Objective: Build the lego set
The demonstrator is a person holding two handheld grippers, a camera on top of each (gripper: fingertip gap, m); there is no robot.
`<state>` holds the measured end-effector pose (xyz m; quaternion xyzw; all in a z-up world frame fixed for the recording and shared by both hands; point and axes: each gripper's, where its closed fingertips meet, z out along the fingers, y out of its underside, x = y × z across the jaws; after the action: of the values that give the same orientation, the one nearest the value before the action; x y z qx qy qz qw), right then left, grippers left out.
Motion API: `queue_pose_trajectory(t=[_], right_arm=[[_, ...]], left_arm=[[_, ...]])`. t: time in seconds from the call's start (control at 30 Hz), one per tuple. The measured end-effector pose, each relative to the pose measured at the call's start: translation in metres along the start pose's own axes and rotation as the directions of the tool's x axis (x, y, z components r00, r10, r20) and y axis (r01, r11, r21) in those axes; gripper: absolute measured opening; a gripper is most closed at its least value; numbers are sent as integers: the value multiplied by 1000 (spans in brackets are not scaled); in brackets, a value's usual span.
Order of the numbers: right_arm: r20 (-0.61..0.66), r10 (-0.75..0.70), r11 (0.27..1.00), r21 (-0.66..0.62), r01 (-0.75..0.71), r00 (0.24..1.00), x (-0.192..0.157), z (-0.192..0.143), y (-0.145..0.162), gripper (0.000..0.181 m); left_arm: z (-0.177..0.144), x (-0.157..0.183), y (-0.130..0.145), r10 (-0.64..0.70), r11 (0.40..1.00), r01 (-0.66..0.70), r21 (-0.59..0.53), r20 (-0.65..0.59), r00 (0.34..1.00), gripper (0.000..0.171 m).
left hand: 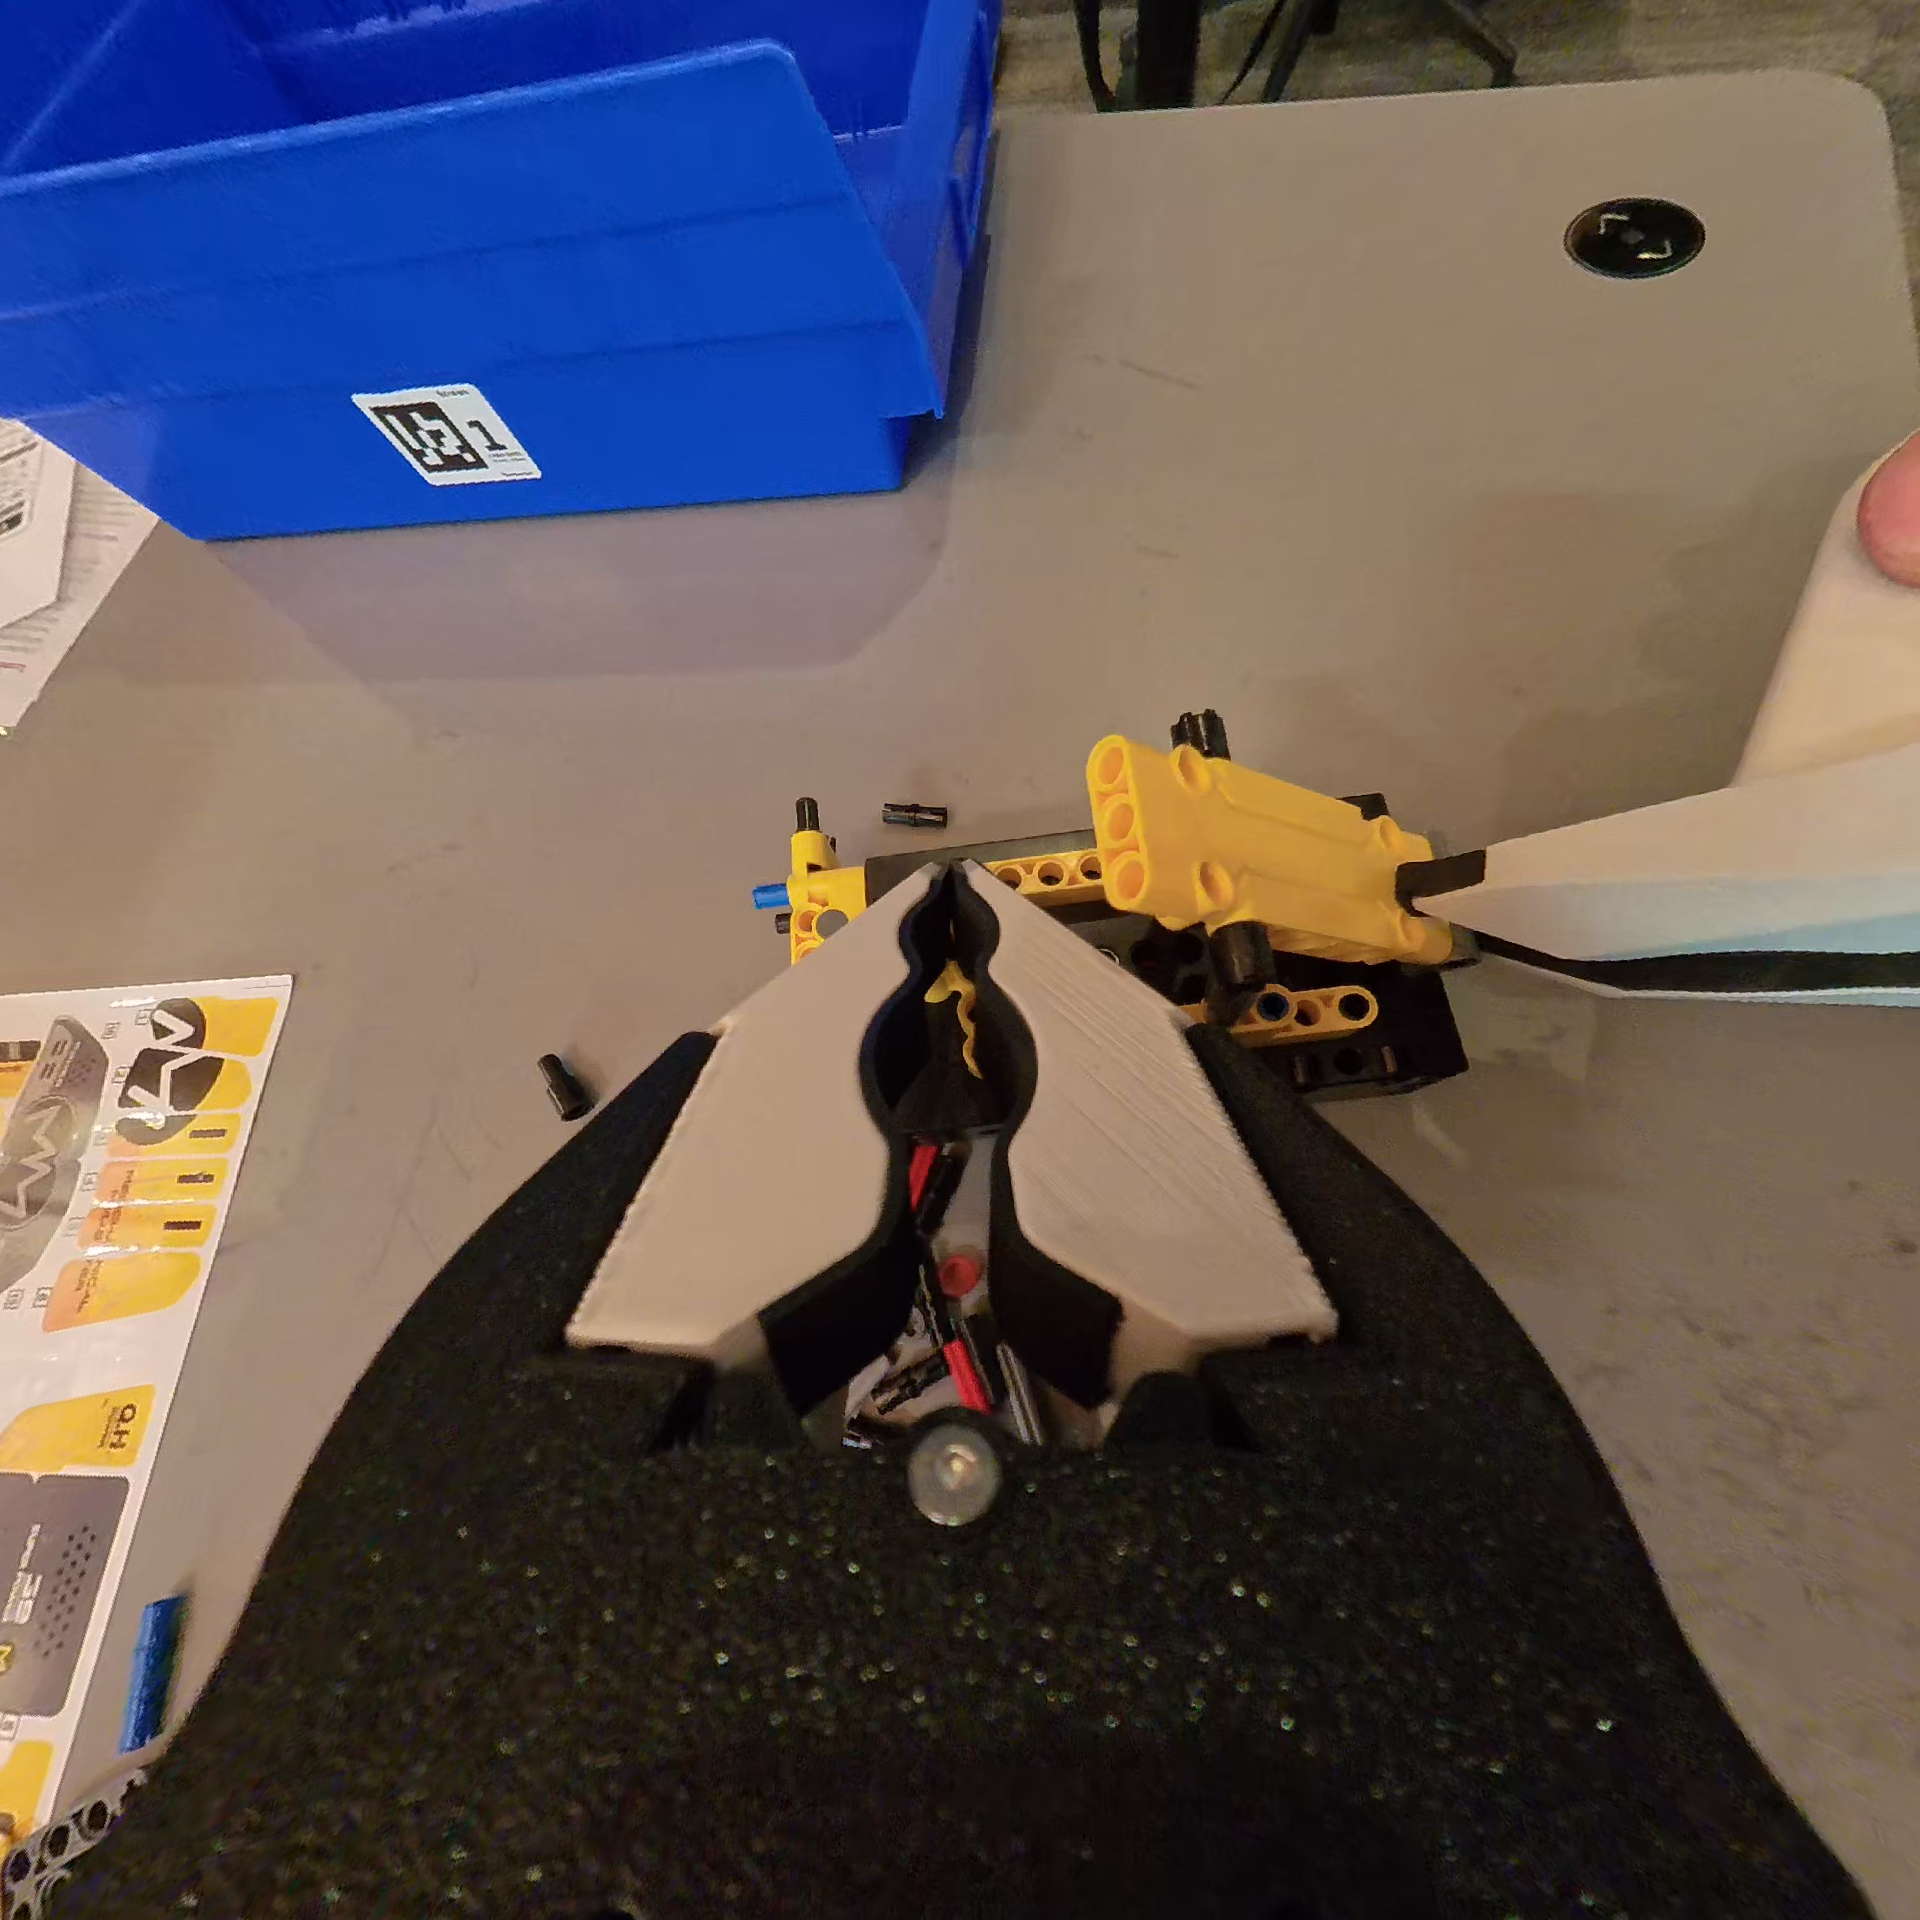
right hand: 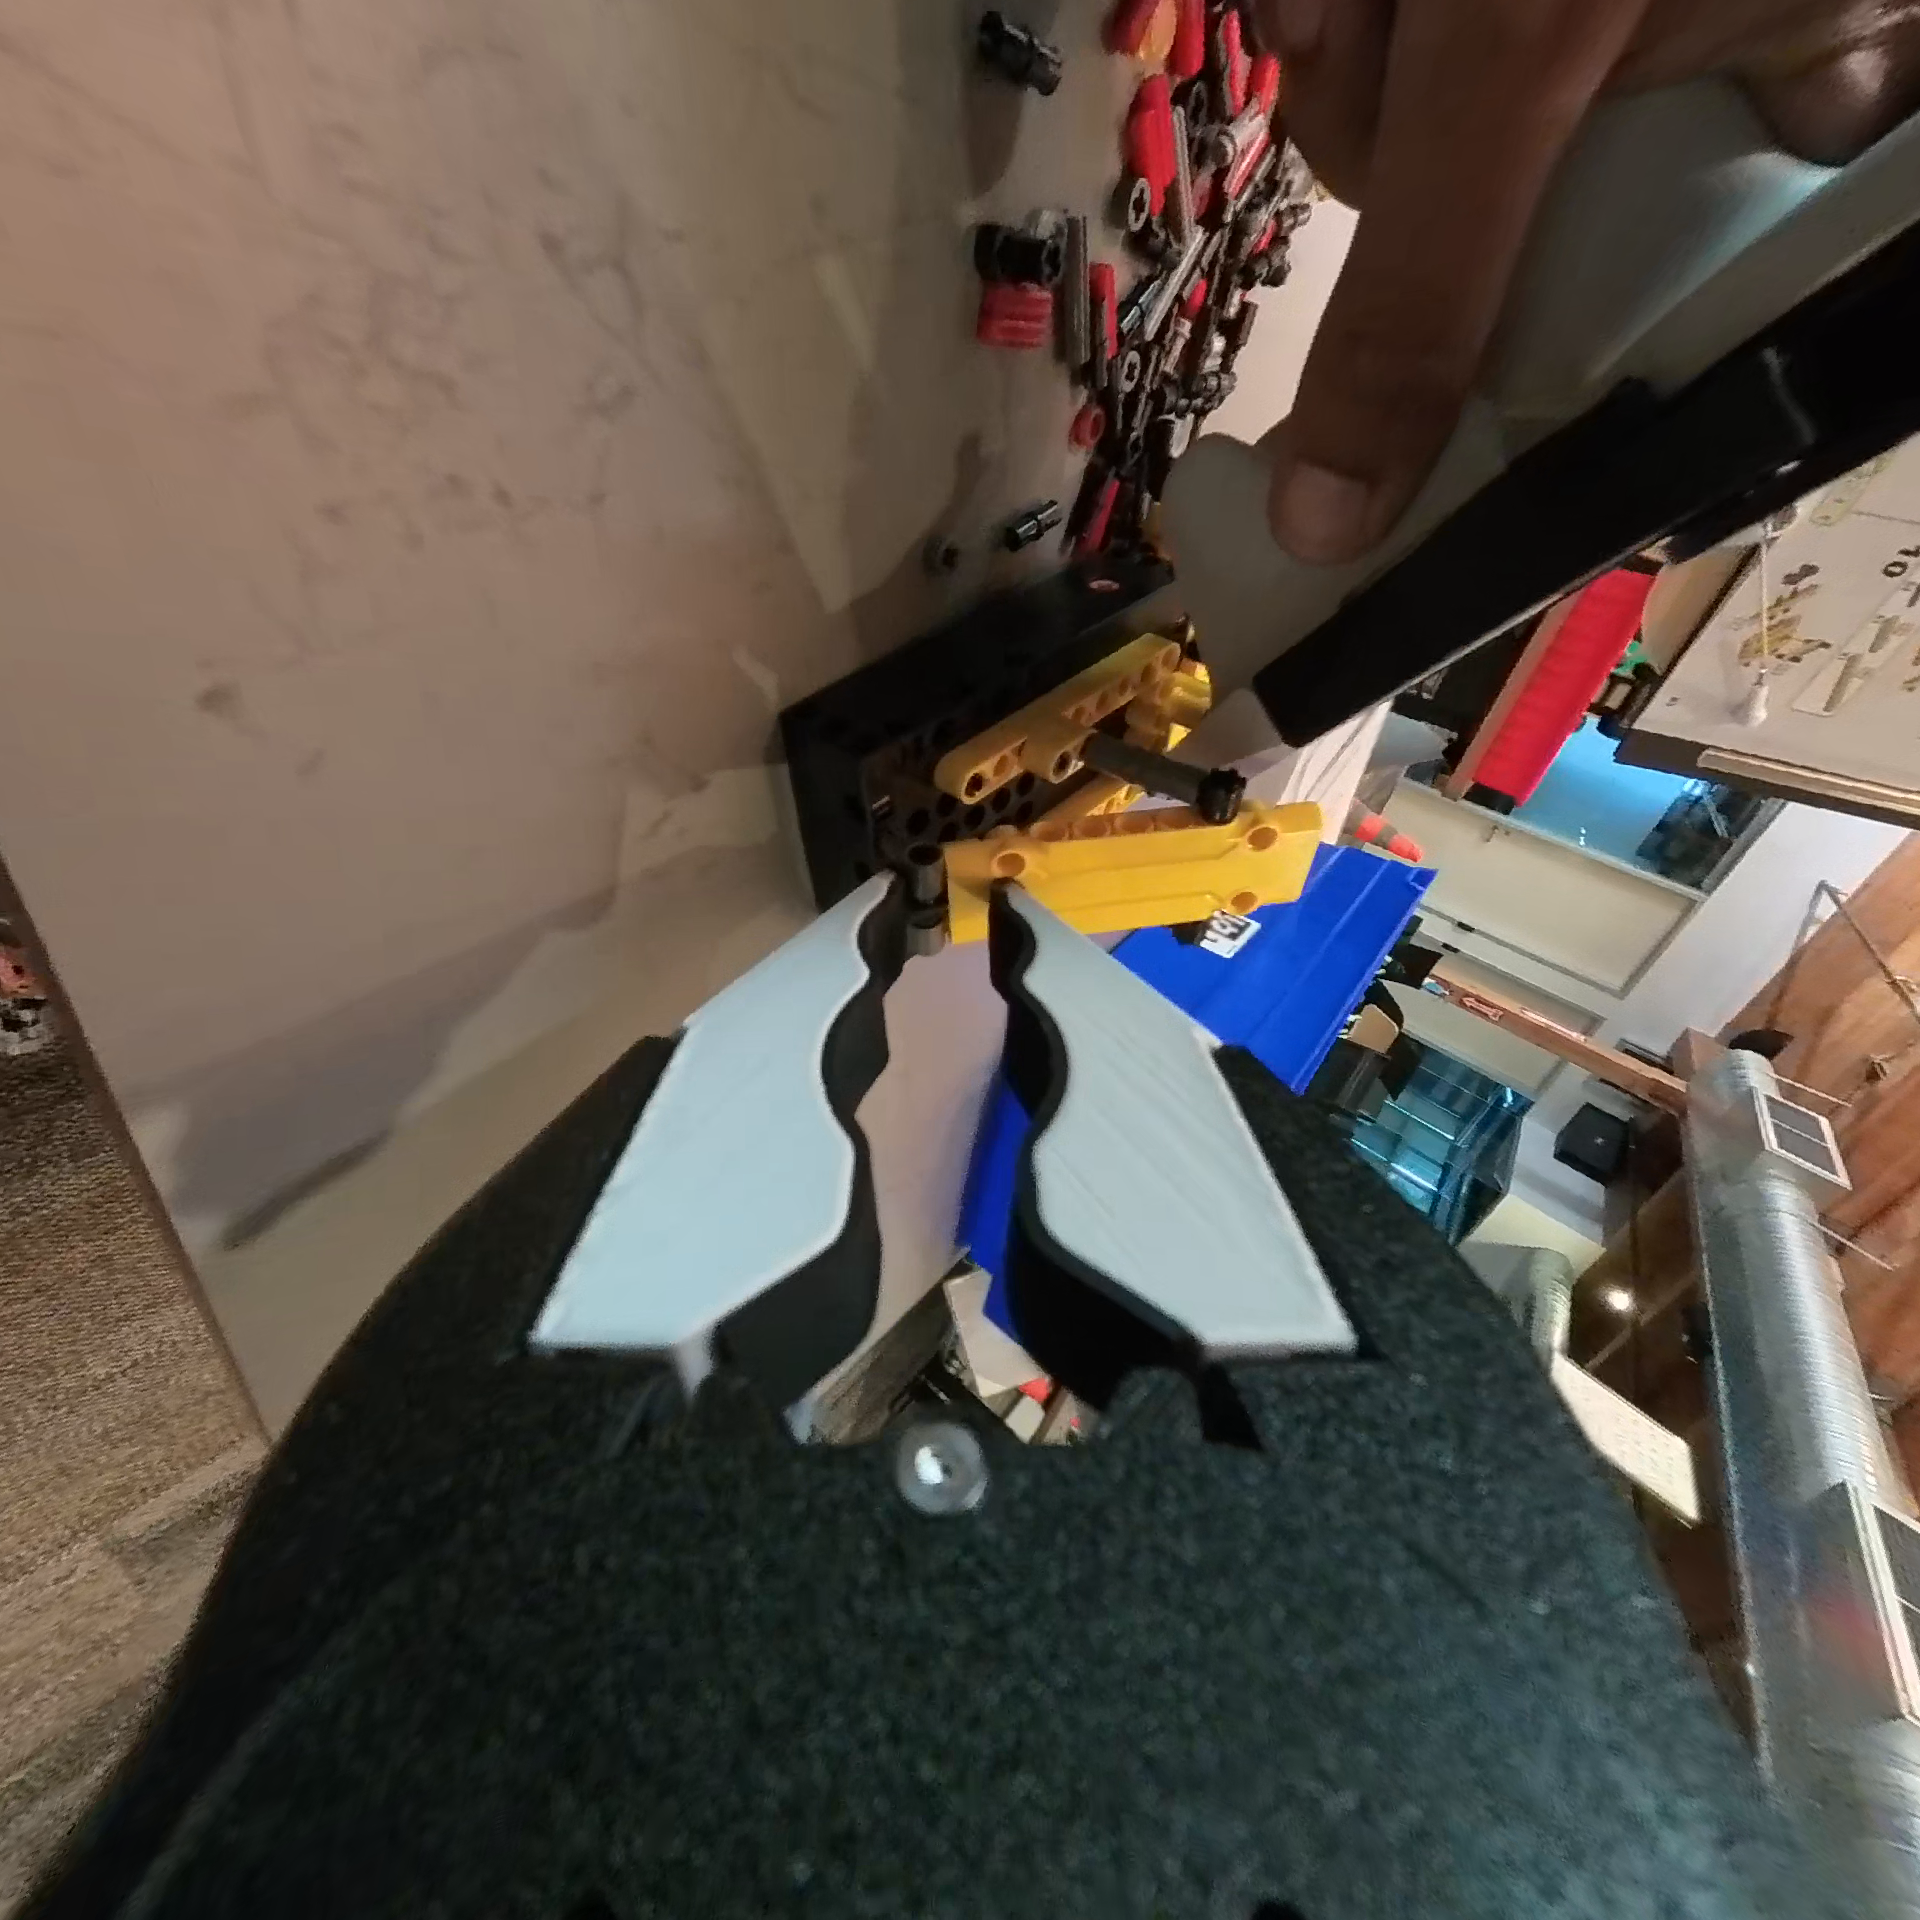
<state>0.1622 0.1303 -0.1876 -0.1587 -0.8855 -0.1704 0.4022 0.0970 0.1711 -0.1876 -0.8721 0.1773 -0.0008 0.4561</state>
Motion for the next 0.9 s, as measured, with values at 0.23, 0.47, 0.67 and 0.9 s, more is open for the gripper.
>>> queue_pose_trajectory(t=[0.23,0.47,0.67,0.9], right_arm=[[17,-26,999,-37,27,1000,-1,0,0,12],[42,-44,997,-64,46,998,-5,4,3,0],[11,58,998,-41,-57,998,-3,4,6,2],[35,386,917,95,-388,922,-7,-1,5,6]], left_arm=[[0,0,0,2,1000,-2,1,1,1000,0],[-1,-7,1,12,1000,-12,-6,30,999,0],[0,-8,0,57,998,-56,-11,73,996,0],[0,-10,2,25,1000,-24,-6,68,997,0]])
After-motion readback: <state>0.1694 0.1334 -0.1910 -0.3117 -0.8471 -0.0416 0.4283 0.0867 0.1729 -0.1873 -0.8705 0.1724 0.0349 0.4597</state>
